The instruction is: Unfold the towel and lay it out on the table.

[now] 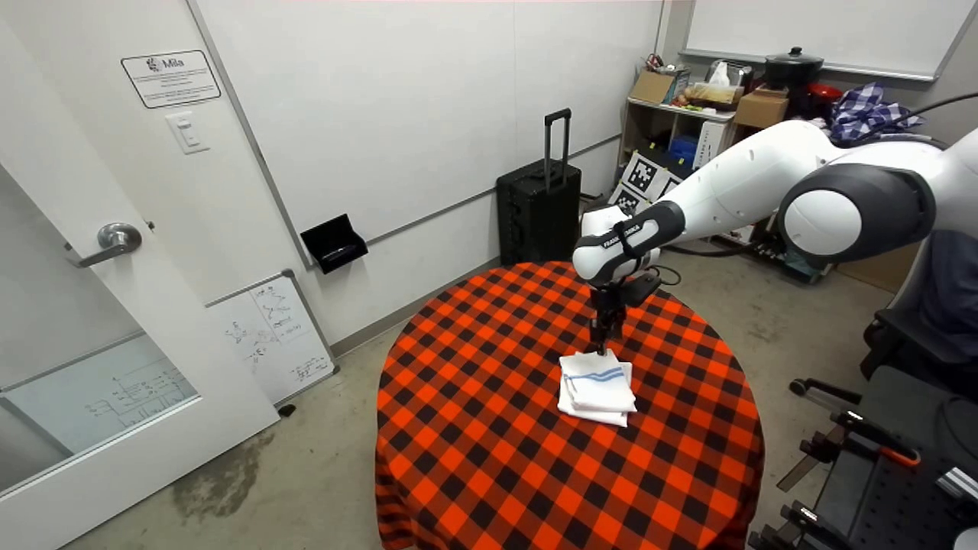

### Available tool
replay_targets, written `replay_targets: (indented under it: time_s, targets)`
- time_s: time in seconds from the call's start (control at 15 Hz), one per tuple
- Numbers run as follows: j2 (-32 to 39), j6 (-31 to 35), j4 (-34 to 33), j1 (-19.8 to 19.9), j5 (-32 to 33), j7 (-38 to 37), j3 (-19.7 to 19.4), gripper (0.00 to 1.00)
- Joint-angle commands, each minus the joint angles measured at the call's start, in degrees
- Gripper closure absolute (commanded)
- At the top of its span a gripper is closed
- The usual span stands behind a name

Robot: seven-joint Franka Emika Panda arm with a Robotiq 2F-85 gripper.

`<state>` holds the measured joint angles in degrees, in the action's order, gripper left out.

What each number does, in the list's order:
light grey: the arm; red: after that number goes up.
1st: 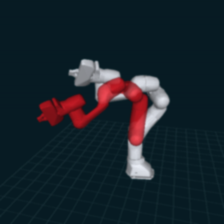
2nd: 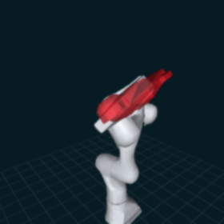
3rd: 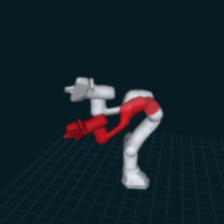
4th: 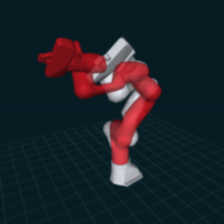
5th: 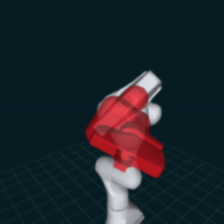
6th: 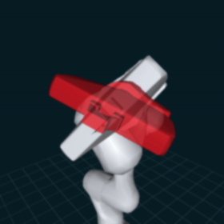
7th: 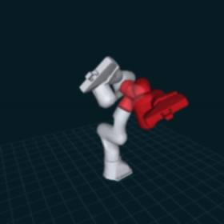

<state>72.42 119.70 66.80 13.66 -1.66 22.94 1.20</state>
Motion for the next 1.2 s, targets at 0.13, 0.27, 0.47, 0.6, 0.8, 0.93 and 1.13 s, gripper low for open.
replay_targets:
  time_s: [0.13,0.27,0.47,0.6,0.8,0.93,1.13]
  targets:
    - [6.78,-1.82,-8.95,0.06,0.78,0.52,0.14,0.0]
    - [8.81,-0.78,-10.56,-0.18,0.84,0.19,0.05,0.0]
    - [11.61,0.59,-12.57,-0.49,1.11,0.05,-0.06,0.0]
    - [12.95,1.23,-13.37,-0.51,1.09,0.22,0.12,0.28]
    - [13.72,1.96,-14.01,-0.81,0.76,0.39,-0.23,0.5]
    - [12.56,-1.78,-17.07,-0.04,1.26,0.85,-0.07,0.65]
    - [11.56,-1.94,-18.4,-0.05,1.03,1.15,-0.44,0.88]
